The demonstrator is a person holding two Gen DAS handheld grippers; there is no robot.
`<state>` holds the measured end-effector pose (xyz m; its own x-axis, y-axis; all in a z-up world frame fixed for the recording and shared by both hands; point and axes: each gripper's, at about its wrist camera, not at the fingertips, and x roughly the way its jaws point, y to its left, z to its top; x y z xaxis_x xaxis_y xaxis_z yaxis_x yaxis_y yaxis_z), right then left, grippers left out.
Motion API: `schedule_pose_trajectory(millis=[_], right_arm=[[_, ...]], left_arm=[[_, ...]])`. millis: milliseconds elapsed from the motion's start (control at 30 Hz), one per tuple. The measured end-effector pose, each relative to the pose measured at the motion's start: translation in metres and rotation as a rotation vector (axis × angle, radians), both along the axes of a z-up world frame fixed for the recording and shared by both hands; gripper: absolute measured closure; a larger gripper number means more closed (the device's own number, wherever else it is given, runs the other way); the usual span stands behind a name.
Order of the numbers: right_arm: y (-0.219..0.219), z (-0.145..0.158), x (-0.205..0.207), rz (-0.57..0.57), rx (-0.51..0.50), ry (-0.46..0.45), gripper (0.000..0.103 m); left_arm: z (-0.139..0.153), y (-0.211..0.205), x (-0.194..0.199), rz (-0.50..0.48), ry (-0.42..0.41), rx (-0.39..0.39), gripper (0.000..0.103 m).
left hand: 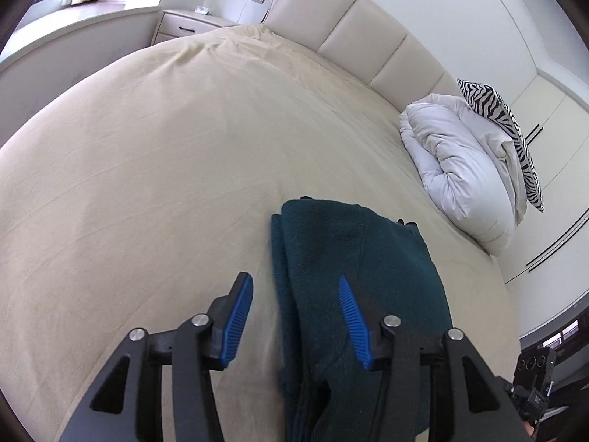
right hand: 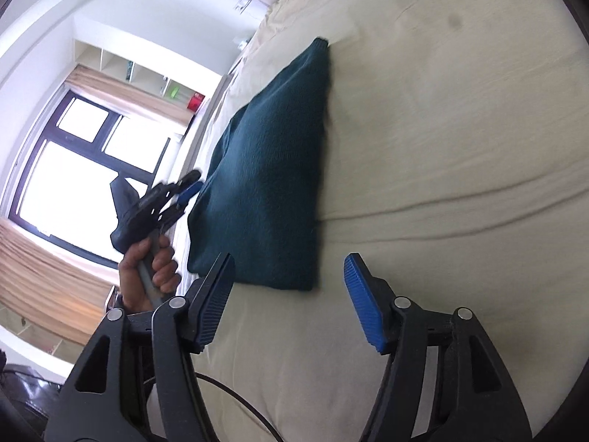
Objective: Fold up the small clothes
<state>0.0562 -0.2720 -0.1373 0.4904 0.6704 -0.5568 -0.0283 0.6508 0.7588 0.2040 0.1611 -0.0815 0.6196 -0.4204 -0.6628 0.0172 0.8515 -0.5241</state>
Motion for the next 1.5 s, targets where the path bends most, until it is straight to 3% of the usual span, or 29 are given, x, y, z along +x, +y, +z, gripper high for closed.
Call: schedule_pose_trajectory(millis=[67, 233, 500, 600, 733, 800, 967, 1067, 1167, 1500], right_arm=[[-0.007, 0.006, 0.009, -0.038, 0.005, -0.016, 0.028], [0.002, 0.006, 0.049, -0.003, 0.027, -0.013, 0.028], [0.028, -0.021, 0.108, 0.046, 0.067, 0.08, 0.029], [0.036, -0.023, 0.122, 0.064, 0.082, 0.09, 0.033], [0.043, -0.03, 0.133, 0.086, 0.085, 0.123, 0.041], [0.046, -0.033, 0.136, 0.091, 0.069, 0.136, 0.044], [0.053, -0.03, 0.135, 0.097, 0.022, 0.144, 0.059], [0.052, -0.022, 0.129, 0.091, 0.008, 0.119, 0.063], [0.054, -0.004, 0.115, 0.09, -0.013, 0.085, 0.064], [0.042, 0.058, 0.013, 0.123, -0.004, -0.03, 0.065]], left_arm=[[-0.008, 0.006, -0.001, -0.012, 0.042, -0.028, 0.047], [-0.032, 0.006, 0.004, -0.052, 0.132, -0.148, 0.045], [-0.049, -0.006, 0.03, -0.104, 0.208, -0.283, 0.044], [-0.054, -0.005, 0.036, -0.117, 0.235, -0.319, 0.05], [-0.066, -0.002, 0.043, -0.113, 0.284, -0.381, 0.071], [-0.067, -0.004, 0.043, -0.112, 0.285, -0.384, 0.075], [-0.058, -0.008, 0.038, -0.106, 0.264, -0.366, 0.08], [-0.042, -0.009, 0.028, -0.114, 0.238, -0.367, 0.081], [-0.019, -0.017, 0.008, -0.148, 0.201, -0.316, 0.081], [0.026, -0.034, -0.085, -0.237, 0.121, -0.293, 0.081]])
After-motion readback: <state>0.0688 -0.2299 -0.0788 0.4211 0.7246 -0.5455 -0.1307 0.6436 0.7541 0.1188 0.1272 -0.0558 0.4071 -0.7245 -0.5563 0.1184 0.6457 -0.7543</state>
